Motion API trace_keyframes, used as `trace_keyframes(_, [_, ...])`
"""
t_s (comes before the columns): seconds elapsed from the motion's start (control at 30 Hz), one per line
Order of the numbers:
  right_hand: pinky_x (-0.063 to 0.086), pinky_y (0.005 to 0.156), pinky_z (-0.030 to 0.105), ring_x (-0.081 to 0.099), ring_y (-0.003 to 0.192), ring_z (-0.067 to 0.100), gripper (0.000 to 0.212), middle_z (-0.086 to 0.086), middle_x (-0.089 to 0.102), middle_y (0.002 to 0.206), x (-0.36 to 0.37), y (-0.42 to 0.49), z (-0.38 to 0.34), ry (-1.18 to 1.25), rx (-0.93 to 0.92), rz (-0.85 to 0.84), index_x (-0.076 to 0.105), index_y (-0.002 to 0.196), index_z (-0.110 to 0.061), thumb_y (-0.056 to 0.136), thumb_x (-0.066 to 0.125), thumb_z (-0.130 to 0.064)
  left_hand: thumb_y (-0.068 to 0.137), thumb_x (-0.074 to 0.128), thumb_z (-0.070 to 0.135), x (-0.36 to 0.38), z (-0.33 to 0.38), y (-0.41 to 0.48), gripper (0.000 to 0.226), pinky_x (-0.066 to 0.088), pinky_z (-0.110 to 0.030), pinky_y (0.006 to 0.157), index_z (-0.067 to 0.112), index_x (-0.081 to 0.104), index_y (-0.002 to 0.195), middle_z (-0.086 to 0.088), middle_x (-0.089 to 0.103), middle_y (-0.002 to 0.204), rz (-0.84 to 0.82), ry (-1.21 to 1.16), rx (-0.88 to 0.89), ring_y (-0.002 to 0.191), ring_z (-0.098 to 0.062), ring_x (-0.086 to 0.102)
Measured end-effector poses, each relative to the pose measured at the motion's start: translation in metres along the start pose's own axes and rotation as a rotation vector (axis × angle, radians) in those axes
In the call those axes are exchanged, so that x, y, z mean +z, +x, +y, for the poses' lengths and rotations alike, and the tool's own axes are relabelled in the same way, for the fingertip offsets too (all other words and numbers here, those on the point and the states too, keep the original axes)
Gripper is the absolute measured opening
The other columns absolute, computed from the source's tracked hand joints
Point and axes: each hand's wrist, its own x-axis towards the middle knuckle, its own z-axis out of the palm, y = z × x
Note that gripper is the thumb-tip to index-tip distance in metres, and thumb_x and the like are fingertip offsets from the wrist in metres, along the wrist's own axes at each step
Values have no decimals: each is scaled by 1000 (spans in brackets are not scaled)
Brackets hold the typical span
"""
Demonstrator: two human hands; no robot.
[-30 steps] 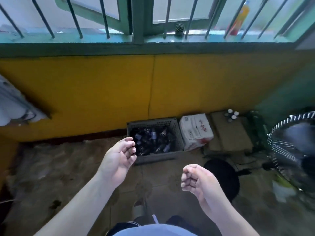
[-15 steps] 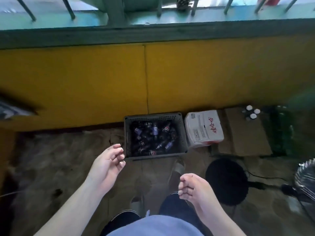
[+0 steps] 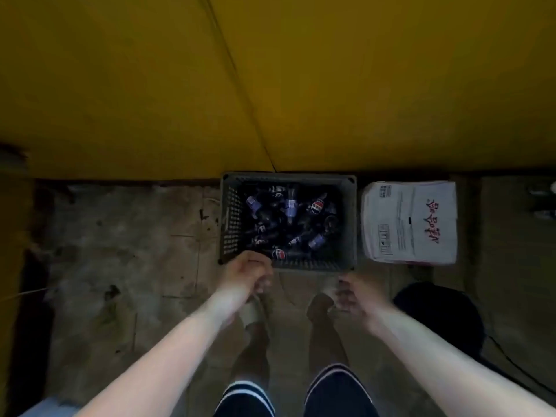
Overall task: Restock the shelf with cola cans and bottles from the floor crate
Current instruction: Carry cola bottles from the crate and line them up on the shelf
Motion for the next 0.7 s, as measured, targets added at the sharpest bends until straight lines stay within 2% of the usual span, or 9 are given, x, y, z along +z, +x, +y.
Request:
trace_keyframes(0.07, [48,41,23,58,38,11,23,5,64,54,-1,51,-7,-27,-20,25,63,87,-4,104,49,-9,94,51,-8,2,-27,44,17,50,-21,57,-5,64,104,-16,69,85,-34,160,-14,67,-19,63])
trace_keyframes(0.2, [48,47,27,60,49,16,17,7,67,64,4,157,-11,-137,-125,43,65,93,-6,103,52,-8,89,56,-7,-7,-79,133,15,57,-45,76,6,65,89,-9,70,82,-97,451,-37,74,-20,66])
trace_keyframes(0.3, [53,50,24,64,53,13,12,9,70,75,13,226,9,-310,-169,45,65,99,-6,103,55,-10,91,58,1,-12,-108,196,16,58,-41,79,14,67,89,-8,71,91,-75,581,-14,84,-25,69])
trace_keyframes(0.37, [52,59,25,67,66,15,9,7,73,84,22,267,29,-467,-227,21,66,97,-13,101,58,-13,92,60,6,-14,-125,237,13,56,-36,80,15,68,91,-5,71,91,-74,612,13,87,-24,68])
trace_keyframes(0.47, [46,66,25,65,81,17,7,2,68,93,35,325,54,-749,-325,-51,64,104,-17,99,61,-19,93,60,7,-7,-147,294,9,57,-40,81,11,68,89,-10,72,86,-24,428,-29,81,-26,68])
trace_keyframes(0.53, [45,69,24,62,92,21,22,4,61,106,41,358,66,-915,-355,-98,58,119,-17,98,62,-24,97,60,7,6,-153,326,9,57,-42,83,8,65,89,-17,70,90,15,190,-95,81,-28,67])
trace_keyframes(0.6, [43,70,23,57,97,23,23,5,52,111,48,396,81,-1037,-353,-135,51,115,-19,98,62,-29,100,60,13,22,-165,362,8,56,-38,82,8,64,94,-19,68,99,22,4,-141,84,-27,66])
trace_keyframes(0.63, [43,78,27,56,104,24,26,6,50,115,52,415,88,-1083,-350,-157,51,118,-20,97,62,-31,101,60,18,30,-172,380,9,55,-36,83,10,64,99,-18,68,104,11,-73,-163,89,-27,67])
trace_keyframes(0.7, [43,100,34,52,125,30,47,8,49,135,57,437,96,-1152,-312,-171,49,139,-16,97,64,-31,102,58,30,44,-182,408,22,54,-33,84,13,62,115,-14,67,115,-32,-190,-203,104,-27,66])
